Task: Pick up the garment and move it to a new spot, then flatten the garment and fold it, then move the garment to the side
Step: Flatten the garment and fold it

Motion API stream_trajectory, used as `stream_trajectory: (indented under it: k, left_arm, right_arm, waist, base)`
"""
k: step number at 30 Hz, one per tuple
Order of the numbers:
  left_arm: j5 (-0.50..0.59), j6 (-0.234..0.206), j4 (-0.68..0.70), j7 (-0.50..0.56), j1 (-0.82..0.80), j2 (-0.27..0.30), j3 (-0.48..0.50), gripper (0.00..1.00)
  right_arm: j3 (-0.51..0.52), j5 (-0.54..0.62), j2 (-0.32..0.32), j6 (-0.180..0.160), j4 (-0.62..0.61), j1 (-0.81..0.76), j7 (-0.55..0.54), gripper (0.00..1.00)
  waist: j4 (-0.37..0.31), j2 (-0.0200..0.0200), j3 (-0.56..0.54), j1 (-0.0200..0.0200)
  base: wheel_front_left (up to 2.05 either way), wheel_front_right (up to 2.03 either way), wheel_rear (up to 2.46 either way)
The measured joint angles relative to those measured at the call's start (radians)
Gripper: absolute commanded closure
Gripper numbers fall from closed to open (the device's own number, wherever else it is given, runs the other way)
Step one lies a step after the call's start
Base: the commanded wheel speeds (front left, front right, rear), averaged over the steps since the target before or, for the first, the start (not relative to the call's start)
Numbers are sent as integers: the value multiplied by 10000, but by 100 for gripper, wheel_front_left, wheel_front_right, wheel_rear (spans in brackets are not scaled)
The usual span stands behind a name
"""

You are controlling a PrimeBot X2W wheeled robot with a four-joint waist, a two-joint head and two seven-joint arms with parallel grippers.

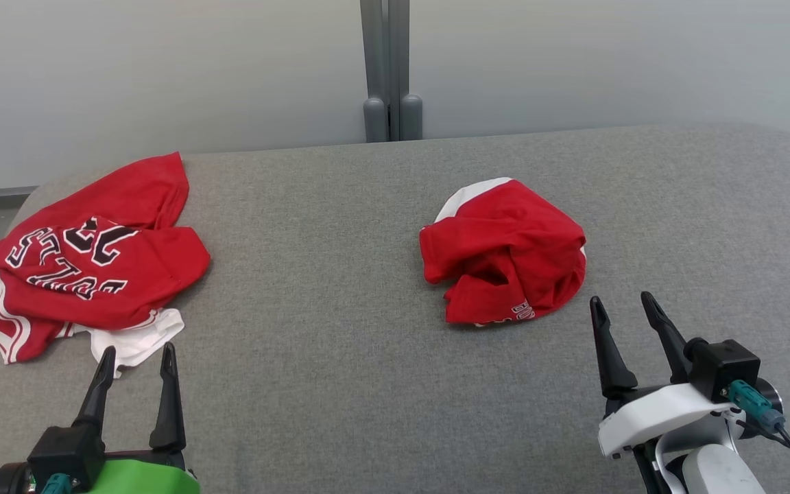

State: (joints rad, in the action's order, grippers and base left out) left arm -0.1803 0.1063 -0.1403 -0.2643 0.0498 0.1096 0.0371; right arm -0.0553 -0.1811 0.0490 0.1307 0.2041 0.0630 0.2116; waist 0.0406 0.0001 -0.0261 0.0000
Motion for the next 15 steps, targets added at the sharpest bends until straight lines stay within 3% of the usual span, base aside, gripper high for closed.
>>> stream_trajectory:
  k: [15]
  left_arm:
    - [102,75,-69,0,0,-65,98,0]
  right_arm:
    - [21,0,0,0,63,-3,0,0]
  waist:
    - [-10,0,-70,0]
  base:
    - [0,0,0]
